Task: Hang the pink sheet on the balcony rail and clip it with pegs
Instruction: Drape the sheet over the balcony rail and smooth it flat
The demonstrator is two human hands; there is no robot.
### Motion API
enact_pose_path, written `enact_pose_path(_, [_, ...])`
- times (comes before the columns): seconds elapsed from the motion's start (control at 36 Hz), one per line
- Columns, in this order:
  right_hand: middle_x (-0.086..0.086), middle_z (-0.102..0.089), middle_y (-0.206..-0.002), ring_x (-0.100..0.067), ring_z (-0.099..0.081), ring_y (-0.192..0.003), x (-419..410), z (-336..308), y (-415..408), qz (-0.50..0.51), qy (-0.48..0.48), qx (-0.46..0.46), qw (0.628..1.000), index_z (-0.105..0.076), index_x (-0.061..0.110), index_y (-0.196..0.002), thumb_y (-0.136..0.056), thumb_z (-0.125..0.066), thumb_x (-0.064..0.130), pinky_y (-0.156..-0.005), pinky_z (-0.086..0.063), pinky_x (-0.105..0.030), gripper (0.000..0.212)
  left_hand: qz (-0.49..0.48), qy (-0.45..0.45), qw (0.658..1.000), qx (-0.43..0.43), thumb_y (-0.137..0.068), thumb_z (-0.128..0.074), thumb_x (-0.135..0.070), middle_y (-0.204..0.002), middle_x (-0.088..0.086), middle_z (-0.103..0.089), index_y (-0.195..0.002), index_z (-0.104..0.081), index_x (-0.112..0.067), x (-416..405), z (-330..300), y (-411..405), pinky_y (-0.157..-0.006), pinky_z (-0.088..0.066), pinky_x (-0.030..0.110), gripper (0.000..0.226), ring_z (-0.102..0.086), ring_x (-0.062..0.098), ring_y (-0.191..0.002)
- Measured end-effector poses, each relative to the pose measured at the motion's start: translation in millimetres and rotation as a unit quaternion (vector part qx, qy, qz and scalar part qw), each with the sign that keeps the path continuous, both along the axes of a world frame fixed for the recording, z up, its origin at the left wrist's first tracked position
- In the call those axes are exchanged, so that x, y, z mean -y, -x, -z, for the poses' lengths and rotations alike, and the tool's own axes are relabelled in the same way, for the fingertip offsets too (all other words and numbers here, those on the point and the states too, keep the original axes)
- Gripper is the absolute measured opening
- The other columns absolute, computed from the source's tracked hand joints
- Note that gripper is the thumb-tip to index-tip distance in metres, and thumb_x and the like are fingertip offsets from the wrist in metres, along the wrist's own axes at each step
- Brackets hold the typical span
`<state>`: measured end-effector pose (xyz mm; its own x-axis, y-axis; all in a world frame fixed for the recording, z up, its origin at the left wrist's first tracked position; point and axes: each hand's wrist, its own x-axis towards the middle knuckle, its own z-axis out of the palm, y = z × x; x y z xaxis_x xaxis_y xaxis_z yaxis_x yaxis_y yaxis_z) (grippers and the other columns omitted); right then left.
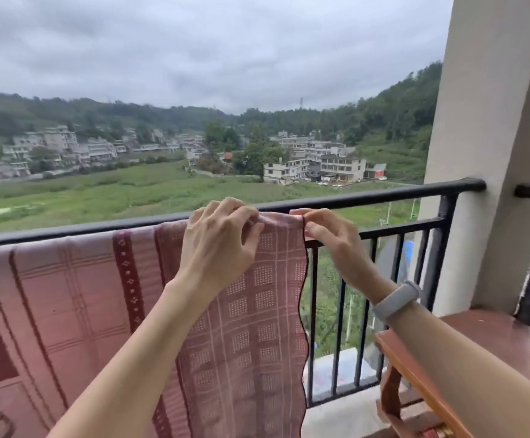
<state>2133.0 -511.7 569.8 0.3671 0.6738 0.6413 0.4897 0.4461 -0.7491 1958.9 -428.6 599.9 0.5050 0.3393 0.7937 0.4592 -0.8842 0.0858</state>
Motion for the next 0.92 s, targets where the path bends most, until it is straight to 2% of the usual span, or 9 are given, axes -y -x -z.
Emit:
enact_pose_path(0.17, [-0.013,-0.062,-0.108,-0.022,-0.062,-0.1,-18,-6,-9,-0.075,0.046,-0.012,0.996,-0.046,0.015,-0.12,-0.089,-0.051,0.001,-0.086,-0.052,-0.033,0.034,0.007,0.005,0.999,0.04,-0.085,-0.063,-0.014,-0.101,-0.004,-0.065,-0.093,-0.069,-0.016,-5,4,-6,-0.085,-0.044,0.034,0.01,-0.059,0.019,-0.095])
enact_pose_path(0.28, [-0.003,-0.068,-0.089,-0.013,-0.066,-0.082,-25,-9,-10,-0.048,0.032,-0.018,0.998,-0.063,0.015,-0.097,-0.086,-0.057,0.001,-0.077,-0.055,-0.024,0.019,0.028,0.002,0.997,0.071,-0.082,-0.066,-0.011,-0.097,-0.005,-0.066,-0.088,-0.069,-0.016,-9,7,-8,-0.087,-0.045,0.033,0.009,-0.059,0.017,-0.094])
enact_pose_path(0.36, [0.0,-0.066,-0.079,-0.006,-0.062,-0.071,-25,-9,-12,-0.025,0.029,-0.011,0.999,-0.063,0.014,-0.082,-0.084,-0.06,0.001,-0.073,-0.054,-0.023,0.013,0.03,-0.012,0.995,0.097,-0.082,-0.066,-0.012,-0.1,-0.003,-0.066,-0.094,-0.067,-0.016,-11,13,-9,-0.091,-0.043,0.033,0.012,-0.059,0.017,-0.097])
enact_pose_path(0.44, [0.001,-0.066,-0.079,-0.007,-0.063,-0.073,-21,-16,-15,-0.024,0.001,0.009,1.0,-0.062,0.017,-0.08,-0.081,-0.062,0.001,-0.076,-0.054,-0.023,0.016,0.018,-0.014,0.991,0.134,-0.082,-0.062,-0.016,-0.11,0.0,-0.062,-0.103,-0.063,-0.016,-12,23,-13,-0.1,-0.033,0.03,0.021,-0.055,0.019,-0.105])
enact_pose_path(0.58, [0.001,-0.066,-0.085,-0.005,-0.064,-0.077,-18,3,-14,-0.036,-0.06,0.001,0.998,-0.063,0.011,-0.094,-0.086,-0.056,0.0,-0.077,-0.053,-0.02,0.015,0.001,-0.033,0.98,0.195,-0.081,-0.052,-0.02,-0.128,0.003,-0.043,-0.116,-0.05,-0.017,1,52,-22,-0.108,-0.031,0.042,0.035,-0.037,0.019,-0.124])
enact_pose_path(0.69, [-0.004,-0.067,-0.105,-0.018,-0.064,-0.097,-25,53,-30,-0.078,0.036,-0.009,0.996,-0.06,0.021,-0.107,-0.089,-0.055,0.011,-0.086,-0.052,-0.031,0.021,-0.043,-0.006,0.98,0.194,-0.083,-0.056,-0.022,-0.137,0.006,-0.032,-0.12,-0.044,-0.018,14,101,-26,-0.113,-0.024,0.036,0.039,-0.03,0.022,-0.132])
enact_pose_path(0.75, [-0.004,-0.067,-0.108,-0.019,-0.064,-0.1,-28,79,-39,-0.114,0.081,-0.009,0.99,-0.061,0.02,-0.111,-0.089,-0.057,0.012,-0.088,-0.051,-0.034,0.024,-0.08,0.02,0.98,0.183,-0.083,-0.056,-0.027,-0.14,0.005,-0.03,-0.122,-0.043,-0.018,21,127,-30,-0.11,-0.029,0.043,0.042,-0.03,0.023,-0.133])
enact_pose_path(0.83, [0.004,-0.069,-0.103,-0.013,-0.065,-0.097,-28,113,-47,-0.151,0.11,-0.02,0.982,-0.062,0.026,-0.108,-0.087,-0.06,0.014,-0.084,-0.052,-0.026,0.025,-0.112,0.063,0.979,0.155,-0.084,-0.057,-0.031,-0.144,0.005,-0.03,-0.127,-0.042,-0.02,36,164,-37,-0.101,-0.04,0.051,0.047,-0.028,0.023,-0.136])
enact_pose_path(0.92, [0.003,-0.069,-0.099,-0.009,-0.066,-0.093,-20,148,-62,-0.176,0.147,-0.042,0.972,-0.062,0.022,-0.106,-0.086,-0.059,0.012,-0.082,-0.051,-0.021,0.022,-0.15,0.13,0.969,0.151,-0.082,-0.057,-0.037,-0.145,0.006,-0.031,-0.131,-0.038,-0.021,60,204,-56,-0.109,-0.032,0.041,0.055,-0.025,0.019,-0.137])
